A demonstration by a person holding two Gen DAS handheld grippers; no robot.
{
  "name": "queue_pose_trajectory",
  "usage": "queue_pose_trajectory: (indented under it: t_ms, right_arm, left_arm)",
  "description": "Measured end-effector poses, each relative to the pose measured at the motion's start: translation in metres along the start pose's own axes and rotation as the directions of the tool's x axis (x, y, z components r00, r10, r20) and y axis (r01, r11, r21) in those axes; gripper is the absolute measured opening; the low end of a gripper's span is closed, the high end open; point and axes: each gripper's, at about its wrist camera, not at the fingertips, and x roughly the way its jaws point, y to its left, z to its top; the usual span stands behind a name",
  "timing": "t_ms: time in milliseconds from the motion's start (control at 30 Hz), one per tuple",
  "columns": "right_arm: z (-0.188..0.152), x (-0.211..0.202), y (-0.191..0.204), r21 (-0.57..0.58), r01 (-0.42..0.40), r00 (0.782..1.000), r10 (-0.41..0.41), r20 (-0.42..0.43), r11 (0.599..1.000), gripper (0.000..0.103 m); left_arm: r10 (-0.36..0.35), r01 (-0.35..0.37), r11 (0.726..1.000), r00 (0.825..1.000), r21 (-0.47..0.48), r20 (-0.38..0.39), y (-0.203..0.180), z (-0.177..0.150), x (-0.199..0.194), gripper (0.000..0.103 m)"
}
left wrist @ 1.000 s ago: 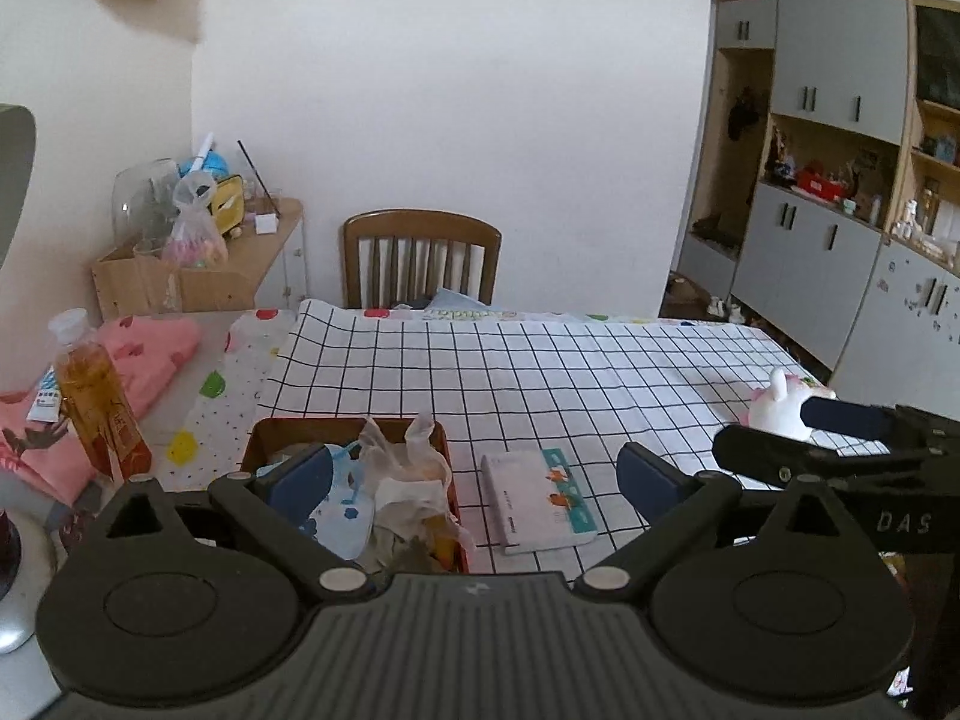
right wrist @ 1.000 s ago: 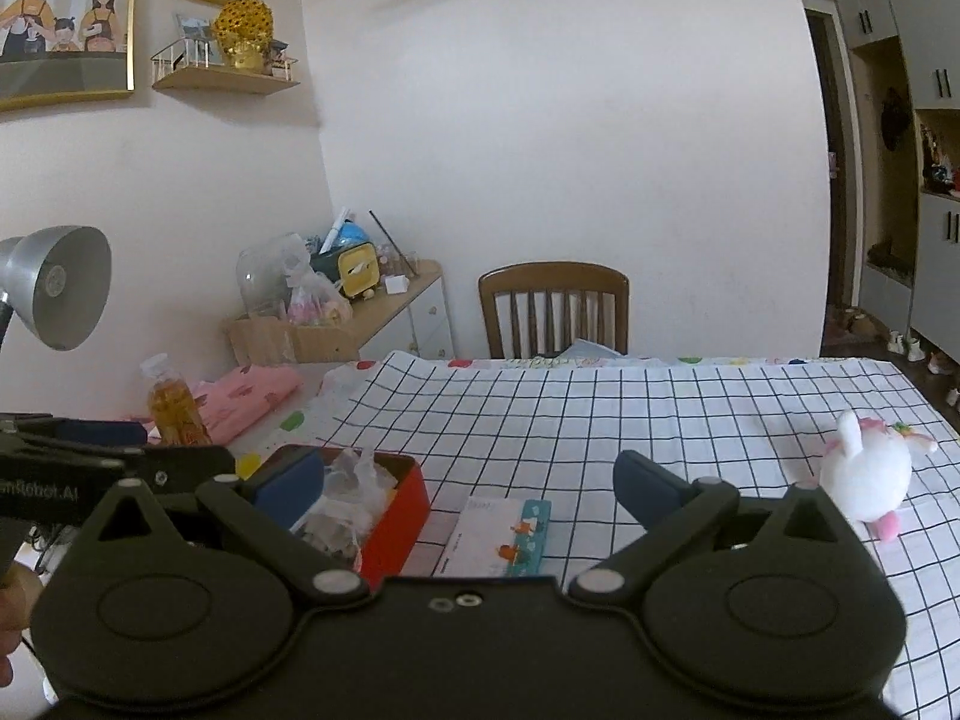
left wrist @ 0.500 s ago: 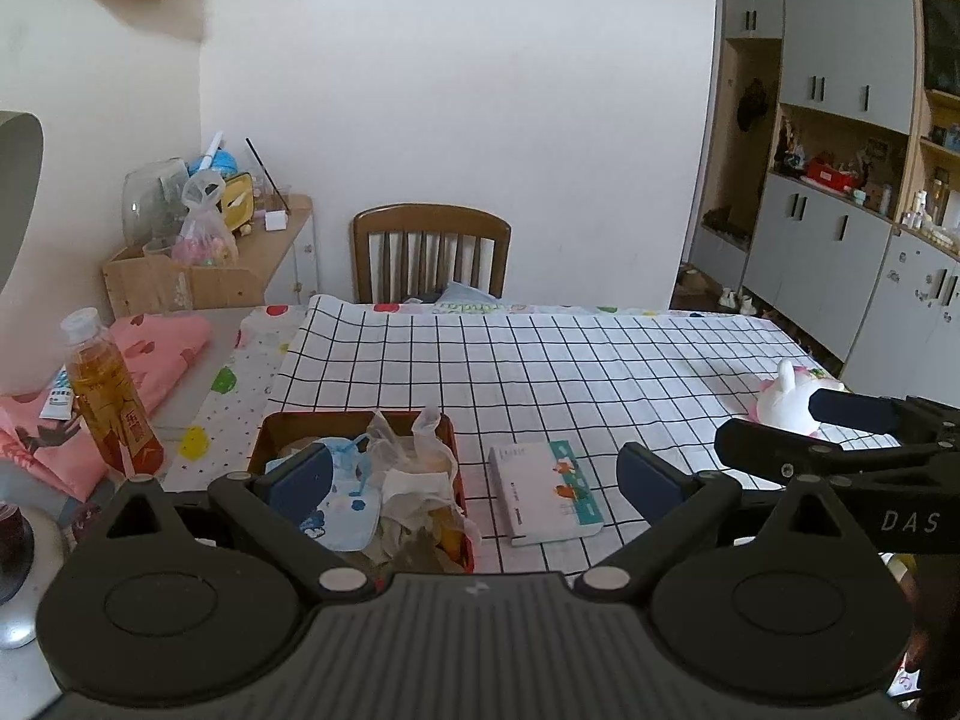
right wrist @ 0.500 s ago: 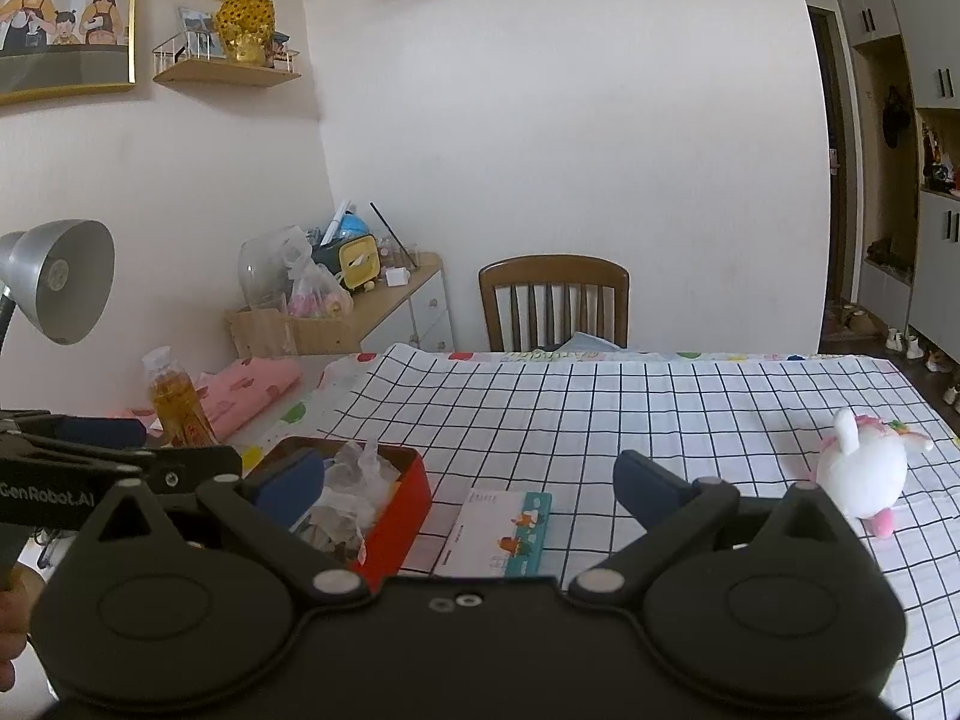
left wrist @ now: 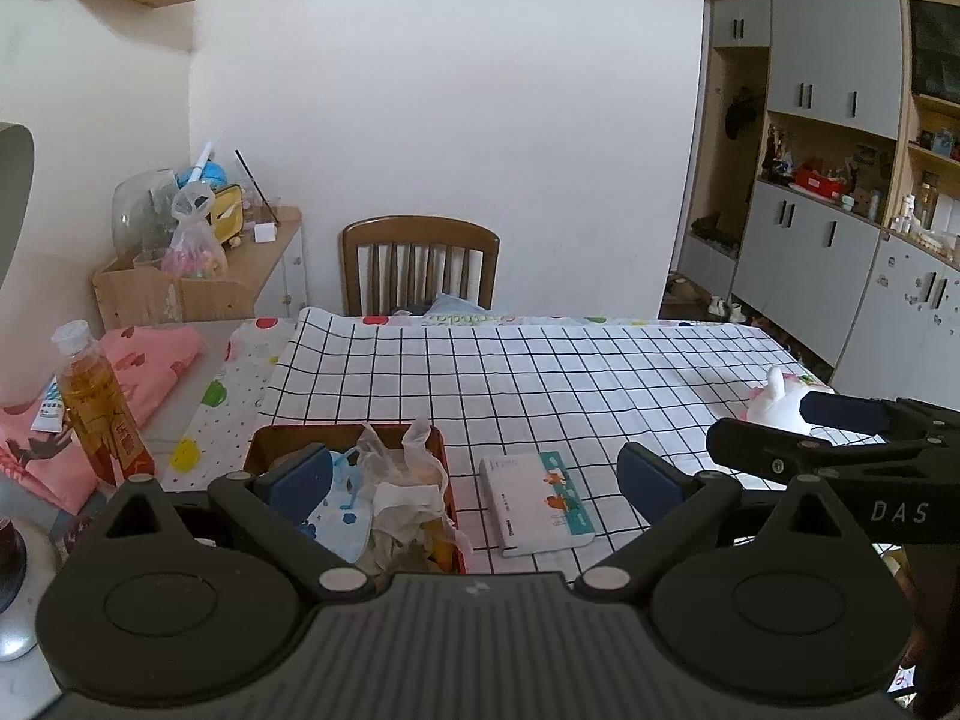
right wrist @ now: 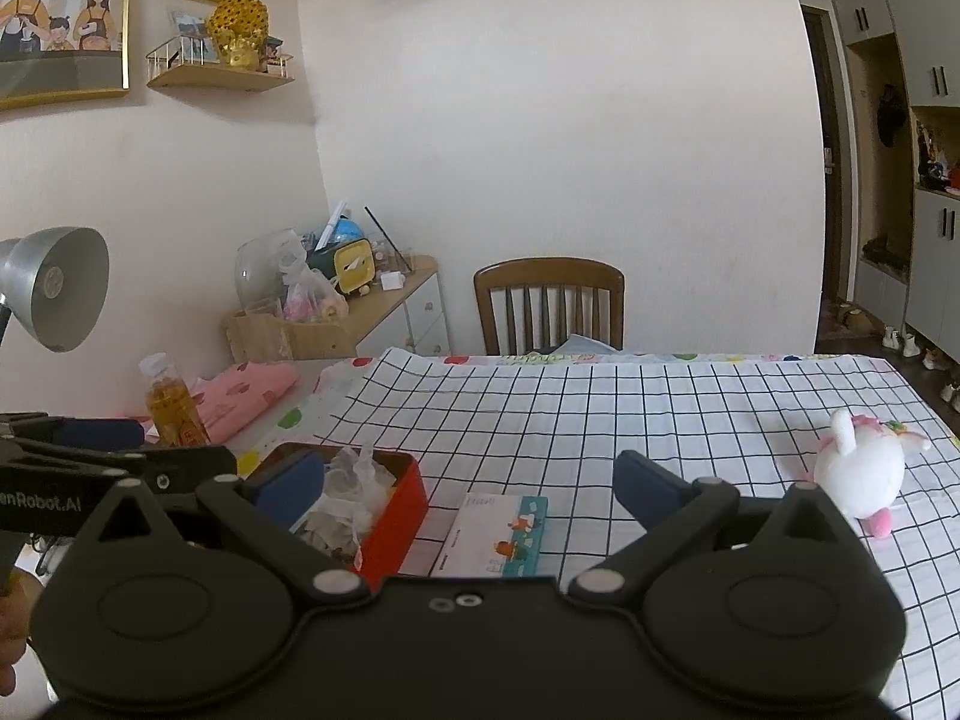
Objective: Organize soft objects
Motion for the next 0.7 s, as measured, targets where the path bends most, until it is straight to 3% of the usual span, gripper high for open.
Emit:
queue_pose_trajectory:
  t_ms: [700]
  right_arm:
    - [0.0008, 0.0028, -0.0002, 0.002, -0.005, 1.000, 0.005, -0.007, 1.000, 0.103]
  left_arm:
    - [-0.001, 0.001, 1.000, 1.000, -0.018, -0.014, 0.0037, -0.0011, 0.0033, 0.102]
